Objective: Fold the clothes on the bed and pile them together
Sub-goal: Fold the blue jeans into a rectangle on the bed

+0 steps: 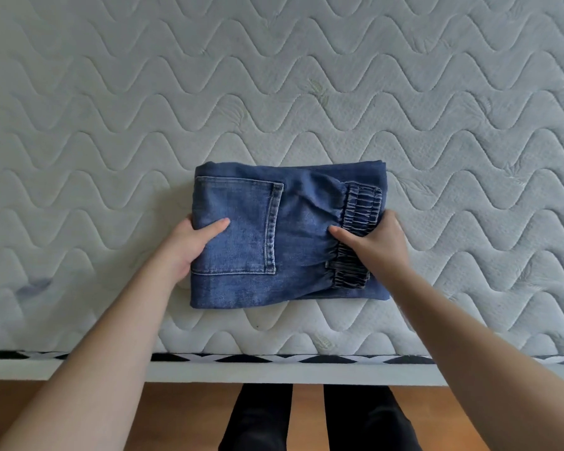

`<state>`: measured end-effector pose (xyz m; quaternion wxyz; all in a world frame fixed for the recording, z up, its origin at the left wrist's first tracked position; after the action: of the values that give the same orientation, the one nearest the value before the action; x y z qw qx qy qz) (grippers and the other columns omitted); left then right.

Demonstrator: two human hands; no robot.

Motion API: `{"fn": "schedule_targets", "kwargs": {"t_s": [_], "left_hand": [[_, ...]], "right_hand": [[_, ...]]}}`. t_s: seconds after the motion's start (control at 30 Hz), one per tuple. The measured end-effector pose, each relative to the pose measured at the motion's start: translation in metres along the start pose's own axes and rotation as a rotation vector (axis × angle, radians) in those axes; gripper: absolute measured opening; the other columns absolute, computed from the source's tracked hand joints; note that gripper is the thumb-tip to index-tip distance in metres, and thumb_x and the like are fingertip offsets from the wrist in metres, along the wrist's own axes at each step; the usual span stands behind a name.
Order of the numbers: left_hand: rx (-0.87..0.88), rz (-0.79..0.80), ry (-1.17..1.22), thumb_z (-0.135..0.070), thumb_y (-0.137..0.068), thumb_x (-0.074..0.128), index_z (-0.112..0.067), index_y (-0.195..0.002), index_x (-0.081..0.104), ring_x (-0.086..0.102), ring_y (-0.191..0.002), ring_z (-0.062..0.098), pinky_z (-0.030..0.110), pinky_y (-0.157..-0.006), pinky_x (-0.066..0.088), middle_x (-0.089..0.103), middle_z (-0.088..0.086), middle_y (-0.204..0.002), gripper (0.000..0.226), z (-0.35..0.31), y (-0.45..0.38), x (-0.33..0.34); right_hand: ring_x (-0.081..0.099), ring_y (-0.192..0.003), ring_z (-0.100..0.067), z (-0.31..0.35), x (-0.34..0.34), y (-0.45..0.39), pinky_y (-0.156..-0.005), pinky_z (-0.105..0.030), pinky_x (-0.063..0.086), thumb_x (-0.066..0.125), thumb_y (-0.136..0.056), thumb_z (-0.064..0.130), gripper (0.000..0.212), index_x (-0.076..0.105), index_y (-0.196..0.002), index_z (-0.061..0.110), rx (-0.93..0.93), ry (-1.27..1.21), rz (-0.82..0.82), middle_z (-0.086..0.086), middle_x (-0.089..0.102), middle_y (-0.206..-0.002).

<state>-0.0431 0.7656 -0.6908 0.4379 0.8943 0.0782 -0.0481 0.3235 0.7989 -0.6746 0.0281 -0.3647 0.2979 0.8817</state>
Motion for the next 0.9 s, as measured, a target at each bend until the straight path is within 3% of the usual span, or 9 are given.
{"fn": "schedule_targets", "kwargs": {"t_s": [0.1,0.2,0.37,0.47,0.57,0.7,0.8,0.9], "left_hand": [[0.025,-0.004,0.007,-0.015,-0.084,0.075,-0.027,-0.108,0.059,0.072,-0.088,0.009,0.023,-0.067,0.054,0.075,-0.011,-0.095,0.031,0.005,0.012,0.002],[0.099,-0.019,-0.022,-0.005,-0.083,0.073,-0.029,-0.108,0.057,0.070,-0.090,0.005,0.024,-0.073,0.052,0.073,-0.012,-0.099,0.039,0.001,0.034,0.001],[0.183,-0.136,-0.017,-0.035,-0.061,0.080,-0.038,-0.100,0.059,0.070,-0.089,0.006,0.029,-0.074,0.053,0.072,-0.017,-0.096,0.044,-0.023,0.089,-0.010],[0.249,-0.150,-0.030,-0.046,-0.055,0.081,-0.043,-0.110,0.053,0.069,-0.090,0.005,0.034,-0.079,0.054,0.071,-0.020,-0.100,0.061,-0.049,0.133,-0.026],[0.296,-0.105,-0.044,-0.052,-0.057,0.082,-0.049,-0.117,0.049,0.070,-0.093,0.007,0.034,-0.081,0.053,0.071,-0.019,-0.102,0.069,-0.075,0.172,-0.038],[0.382,-0.018,-0.033,-0.057,-0.060,0.076,-0.053,-0.108,0.053,0.069,-0.093,0.005,0.034,-0.083,0.054,0.071,-0.017,-0.102,0.054,-0.143,0.245,-0.042],[0.470,0.096,-0.090,-0.043,-0.075,0.071,-0.041,-0.123,0.048,0.066,-0.099,0.008,0.036,-0.087,0.054,0.066,-0.011,-0.115,0.053,-0.192,0.301,-0.033],[0.586,0.175,-0.165,-0.035,-0.085,0.069,-0.040,-0.129,0.042,0.064,-0.102,0.010,0.035,-0.086,0.055,0.062,-0.012,-0.118,0.052,-0.235,0.347,-0.027]], "right_hand": [[0.058,-0.084,-0.010,0.006,-0.001,0.010,-0.071,-0.034,0.049,0.075,-0.053,0.072,0.072,0.042,-0.097,0.027,-0.055,-0.019,-0.008,0.021,0.052,-0.087],[0.057,-0.082,-0.006,0.013,-0.008,0.021,-0.068,-0.029,0.045,0.078,-0.060,0.061,0.062,0.042,-0.099,0.029,-0.078,-0.065,-0.005,0.021,0.055,-0.088],[0.059,-0.080,-0.008,0.036,-0.039,0.061,-0.066,-0.031,0.046,0.078,-0.066,0.055,0.056,0.038,-0.100,0.035,-0.086,-0.095,-0.053,0.022,0.056,-0.089],[0.056,-0.076,0.008,0.056,-0.075,0.098,-0.059,-0.017,0.039,0.079,-0.063,0.056,0.061,0.037,-0.105,0.040,-0.091,-0.150,-0.100,0.025,0.057,-0.089],[0.056,-0.076,0.017,0.074,-0.112,0.132,-0.060,-0.013,0.038,0.082,-0.061,0.056,0.064,0.040,-0.107,0.041,-0.108,-0.176,-0.115,0.025,0.060,-0.090],[0.058,-0.081,0.006,0.116,-0.181,0.191,-0.064,-0.021,0.045,0.083,-0.063,0.052,0.060,0.044,-0.105,0.034,-0.137,-0.172,-0.120,0.020,0.062,-0.091],[0.059,-0.083,0.006,0.135,-0.232,0.242,-0.063,-0.015,0.041,0.083,-0.070,0.042,0.051,0.048,-0.105,0.028,-0.169,-0.227,-0.178,0.015,0.064,-0.093],[0.064,-0.084,0.001,0.142,-0.270,0.292,-0.067,-0.021,0.046,0.082,-0.074,0.034,0.045,0.049,-0.105,0.031,-0.179,-0.301,-0.246,0.013,0.067,-0.094]]}}
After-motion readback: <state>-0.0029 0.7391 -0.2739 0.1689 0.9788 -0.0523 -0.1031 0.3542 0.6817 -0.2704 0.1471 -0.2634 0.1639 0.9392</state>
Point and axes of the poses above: each hand's wrist, its own y-axis away from the middle knuckle, its own x-axis out of the palm, z = x × y, the point moved 8 cm from there along -y, towards the middle knuckle
